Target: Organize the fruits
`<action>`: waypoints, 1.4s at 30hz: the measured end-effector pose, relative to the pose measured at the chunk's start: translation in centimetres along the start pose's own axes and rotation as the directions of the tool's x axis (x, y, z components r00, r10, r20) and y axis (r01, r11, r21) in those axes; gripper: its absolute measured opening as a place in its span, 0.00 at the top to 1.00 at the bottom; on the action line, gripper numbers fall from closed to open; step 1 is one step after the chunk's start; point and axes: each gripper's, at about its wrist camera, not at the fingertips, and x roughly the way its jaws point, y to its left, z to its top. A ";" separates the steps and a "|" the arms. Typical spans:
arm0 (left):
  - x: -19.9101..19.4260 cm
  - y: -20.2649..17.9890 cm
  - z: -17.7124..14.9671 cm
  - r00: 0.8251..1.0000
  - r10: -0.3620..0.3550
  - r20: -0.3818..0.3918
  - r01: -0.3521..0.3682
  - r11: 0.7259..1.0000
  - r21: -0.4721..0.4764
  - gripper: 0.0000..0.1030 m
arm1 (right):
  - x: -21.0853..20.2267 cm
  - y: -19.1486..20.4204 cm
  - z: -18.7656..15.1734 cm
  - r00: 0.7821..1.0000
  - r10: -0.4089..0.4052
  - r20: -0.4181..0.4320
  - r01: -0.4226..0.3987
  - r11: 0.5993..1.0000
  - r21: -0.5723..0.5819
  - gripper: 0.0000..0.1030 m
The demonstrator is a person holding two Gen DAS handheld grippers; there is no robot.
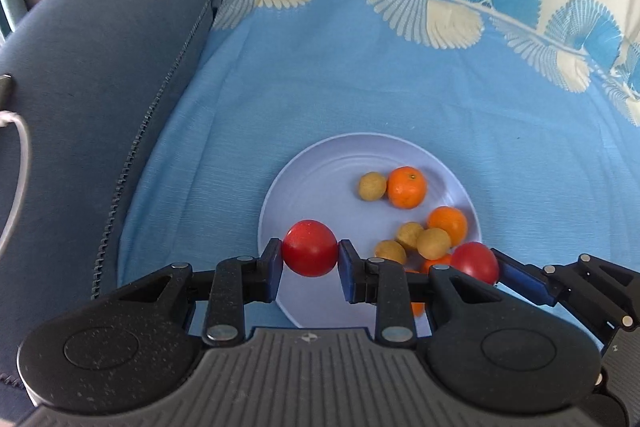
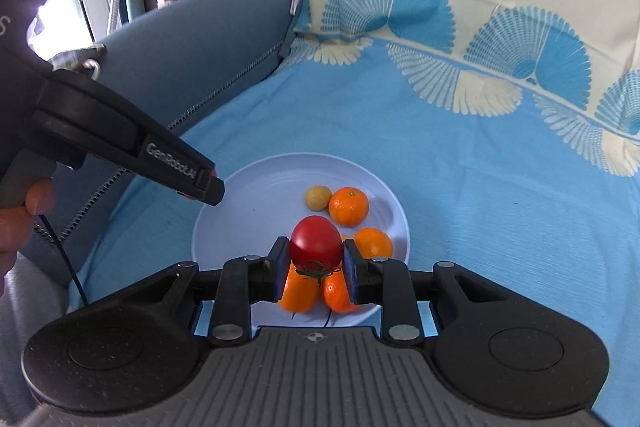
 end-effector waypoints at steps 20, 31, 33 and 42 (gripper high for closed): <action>-2.5 1.4 -2.9 0.995 0.087 0.043 -0.088 0.996 0.004 0.00 | -1.0 0.4 0.1 0.999 -0.049 -0.017 0.048 0.998 -0.039 0.11; -9.0 2.7 -7.5 0.993 0.097 0.069 -0.092 0.993 -0.069 0.00 | -8.3 2.3 -2.4 0.994 -0.110 0.023 0.109 0.993 0.039 0.03; -9.9 2.8 -8.1 0.992 0.100 0.078 -0.093 0.992 -0.081 0.00 | -9.5 2.4 -2.7 0.991 -0.126 0.045 0.124 0.991 0.050 0.01; -12.6 2.3 -10.5 0.988 0.112 0.110 -0.104 0.991 -0.082 0.00 | -13.4 3.2 -4.1 0.981 -0.159 0.109 0.151 0.986 0.076 0.01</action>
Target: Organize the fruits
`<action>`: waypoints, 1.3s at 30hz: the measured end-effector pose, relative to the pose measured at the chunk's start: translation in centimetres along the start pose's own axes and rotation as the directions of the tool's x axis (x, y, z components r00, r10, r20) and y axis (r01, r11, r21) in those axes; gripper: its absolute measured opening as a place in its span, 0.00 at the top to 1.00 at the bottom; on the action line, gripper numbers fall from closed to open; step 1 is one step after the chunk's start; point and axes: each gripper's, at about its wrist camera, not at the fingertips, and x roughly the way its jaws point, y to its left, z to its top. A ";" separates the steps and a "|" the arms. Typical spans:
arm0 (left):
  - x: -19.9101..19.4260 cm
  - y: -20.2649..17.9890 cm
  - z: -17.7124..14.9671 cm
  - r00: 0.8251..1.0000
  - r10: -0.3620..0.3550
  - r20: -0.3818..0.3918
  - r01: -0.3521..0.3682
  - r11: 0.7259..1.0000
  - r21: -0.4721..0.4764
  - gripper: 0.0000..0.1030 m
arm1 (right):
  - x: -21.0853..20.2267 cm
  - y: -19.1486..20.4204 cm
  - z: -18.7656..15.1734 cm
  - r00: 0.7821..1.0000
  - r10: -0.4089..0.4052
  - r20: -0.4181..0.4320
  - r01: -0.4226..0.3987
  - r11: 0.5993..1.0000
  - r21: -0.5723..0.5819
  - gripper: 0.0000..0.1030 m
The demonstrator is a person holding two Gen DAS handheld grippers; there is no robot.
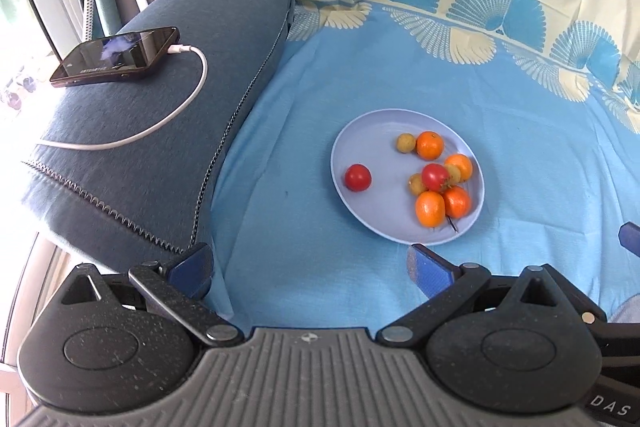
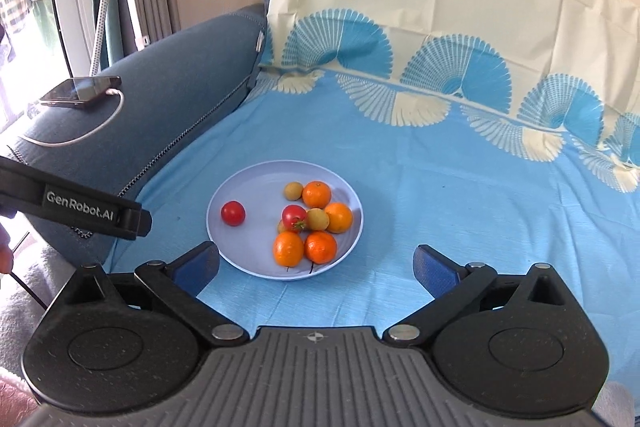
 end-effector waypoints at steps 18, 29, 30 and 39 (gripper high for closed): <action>-2.2 -1.3 -1.7 1.000 0.012 0.029 -0.013 1.000 0.026 0.00 | -3.6 -0.1 -1.0 0.998 -0.007 0.069 0.008 1.000 -0.011 0.01; -2.2 -1.4 -1.8 1.000 0.007 0.028 -0.008 0.999 0.037 0.00 | -3.6 0.0 -1.0 0.998 -0.012 0.066 0.013 1.000 -0.009 0.01; -2.2 -1.5 -1.7 1.000 0.008 0.027 -0.009 0.999 0.038 0.00 | -3.6 0.0 -1.0 0.998 -0.012 0.066 0.013 1.000 -0.009 0.01; -2.0 -1.7 -1.8 0.999 0.025 0.020 -0.026 0.999 0.045 0.00 | -3.4 -0.2 -1.2 0.998 -0.017 0.054 0.018 1.000 -0.005 0.01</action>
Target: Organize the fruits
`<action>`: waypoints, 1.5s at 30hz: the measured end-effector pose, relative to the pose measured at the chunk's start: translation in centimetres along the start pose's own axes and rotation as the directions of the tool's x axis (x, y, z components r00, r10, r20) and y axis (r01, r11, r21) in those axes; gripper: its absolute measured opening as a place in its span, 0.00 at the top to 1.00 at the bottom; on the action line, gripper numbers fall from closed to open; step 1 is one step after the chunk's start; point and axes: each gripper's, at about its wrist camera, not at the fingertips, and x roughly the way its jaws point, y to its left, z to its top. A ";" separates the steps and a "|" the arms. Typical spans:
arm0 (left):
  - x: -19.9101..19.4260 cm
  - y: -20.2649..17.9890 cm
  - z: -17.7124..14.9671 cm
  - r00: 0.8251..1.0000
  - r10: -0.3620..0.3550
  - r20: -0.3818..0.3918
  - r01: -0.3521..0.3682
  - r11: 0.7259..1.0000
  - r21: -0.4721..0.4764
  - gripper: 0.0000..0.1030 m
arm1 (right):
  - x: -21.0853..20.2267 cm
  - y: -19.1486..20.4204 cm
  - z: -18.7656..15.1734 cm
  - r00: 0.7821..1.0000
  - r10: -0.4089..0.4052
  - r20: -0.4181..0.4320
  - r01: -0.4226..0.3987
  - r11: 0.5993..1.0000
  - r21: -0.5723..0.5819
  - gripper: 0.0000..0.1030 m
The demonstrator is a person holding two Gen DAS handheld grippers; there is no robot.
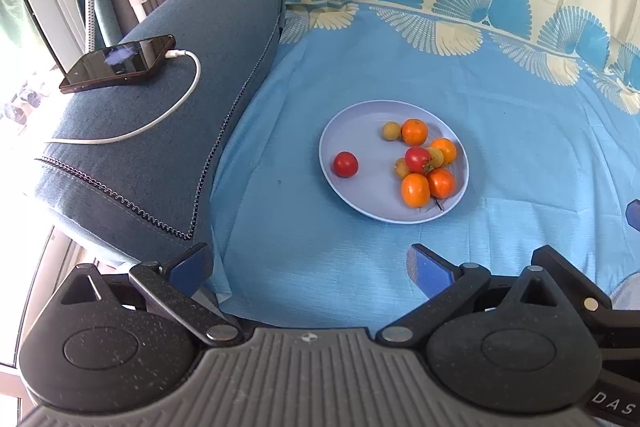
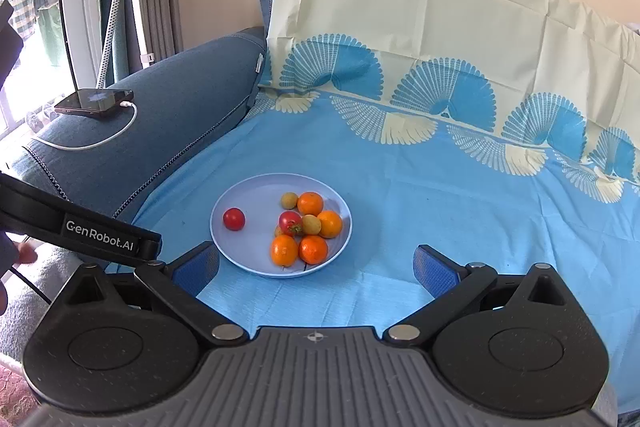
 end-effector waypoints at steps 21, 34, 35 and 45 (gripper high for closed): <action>-0.1 -0.2 0.0 1.000 0.010 0.001 -0.010 1.000 0.007 0.00 | 0.3 0.1 -0.2 1.000 -0.002 -0.004 0.002 1.000 -0.002 0.01; -0.1 -0.2 0.0 1.000 0.011 0.004 -0.011 1.000 0.015 0.00 | 0.3 0.1 -0.2 1.000 -0.002 -0.004 0.002 1.000 -0.003 0.01; -0.1 -0.2 0.0 1.000 0.011 0.003 -0.011 1.000 0.015 0.00 | 0.3 0.1 -0.2 1.000 -0.002 -0.004 0.002 1.000 -0.003 0.01; -0.1 -0.3 0.0 1.000 0.012 0.004 -0.012 1.000 0.016 0.00 | 0.3 0.0 -0.2 1.000 -0.001 -0.005 0.001 1.000 -0.003 0.01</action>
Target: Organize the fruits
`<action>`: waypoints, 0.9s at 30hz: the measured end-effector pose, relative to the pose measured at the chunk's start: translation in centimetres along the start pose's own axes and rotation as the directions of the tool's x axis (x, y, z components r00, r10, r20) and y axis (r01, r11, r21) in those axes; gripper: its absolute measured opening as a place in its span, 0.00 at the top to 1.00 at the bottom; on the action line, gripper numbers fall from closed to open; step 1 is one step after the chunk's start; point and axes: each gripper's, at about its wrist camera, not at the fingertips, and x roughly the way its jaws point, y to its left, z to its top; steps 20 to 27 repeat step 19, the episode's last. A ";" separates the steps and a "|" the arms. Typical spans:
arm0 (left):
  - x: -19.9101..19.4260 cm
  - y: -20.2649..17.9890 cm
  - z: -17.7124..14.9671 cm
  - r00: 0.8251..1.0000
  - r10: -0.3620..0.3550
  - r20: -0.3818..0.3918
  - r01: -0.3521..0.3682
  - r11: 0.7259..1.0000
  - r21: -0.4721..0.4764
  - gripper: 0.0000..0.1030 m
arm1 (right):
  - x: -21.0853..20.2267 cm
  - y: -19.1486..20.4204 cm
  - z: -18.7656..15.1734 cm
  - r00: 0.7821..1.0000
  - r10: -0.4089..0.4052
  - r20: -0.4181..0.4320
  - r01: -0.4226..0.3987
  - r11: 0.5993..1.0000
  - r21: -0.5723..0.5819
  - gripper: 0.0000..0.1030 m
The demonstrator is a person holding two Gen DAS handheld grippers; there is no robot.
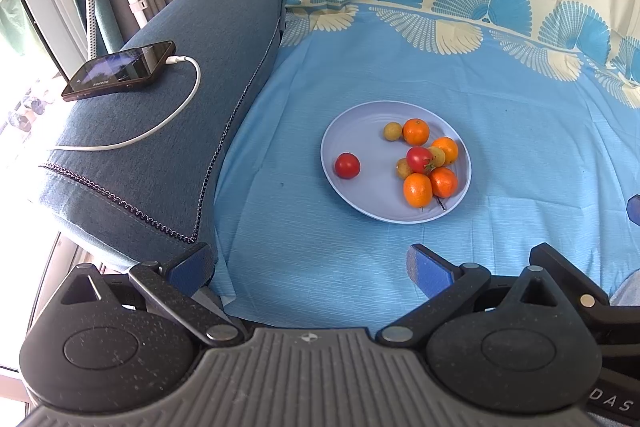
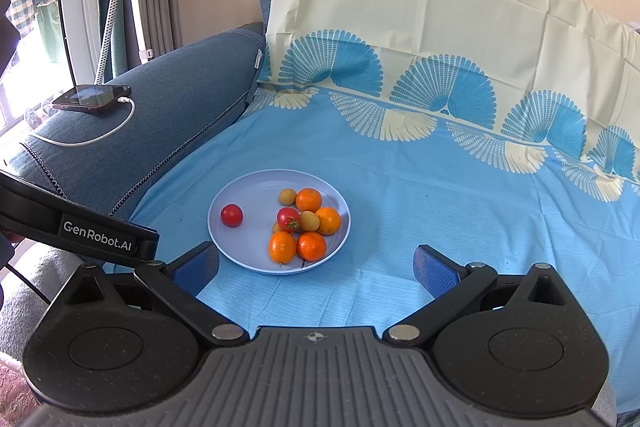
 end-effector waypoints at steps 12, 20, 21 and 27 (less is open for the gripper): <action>0.1 0.0 0.0 1.000 0.000 -0.002 0.000 1.000 0.002 0.00 | 0.1 -0.1 -0.2 1.000 0.000 -0.003 0.000 1.000 0.001 0.01; 0.1 0.1 -0.1 1.000 0.001 0.001 -0.001 1.000 0.002 0.00 | 0.1 -0.2 -0.3 1.000 0.001 -0.005 -0.001 1.000 0.003 0.01; 0.1 0.1 -0.1 1.000 0.001 0.001 -0.001 1.000 0.002 0.00 | 0.1 -0.2 -0.3 1.000 0.001 -0.005 -0.001 1.000 0.003 0.01; 0.1 0.1 -0.1 1.000 0.001 0.001 -0.001 1.000 0.002 0.00 | 0.1 -0.2 -0.3 1.000 0.001 -0.005 -0.001 1.000 0.003 0.01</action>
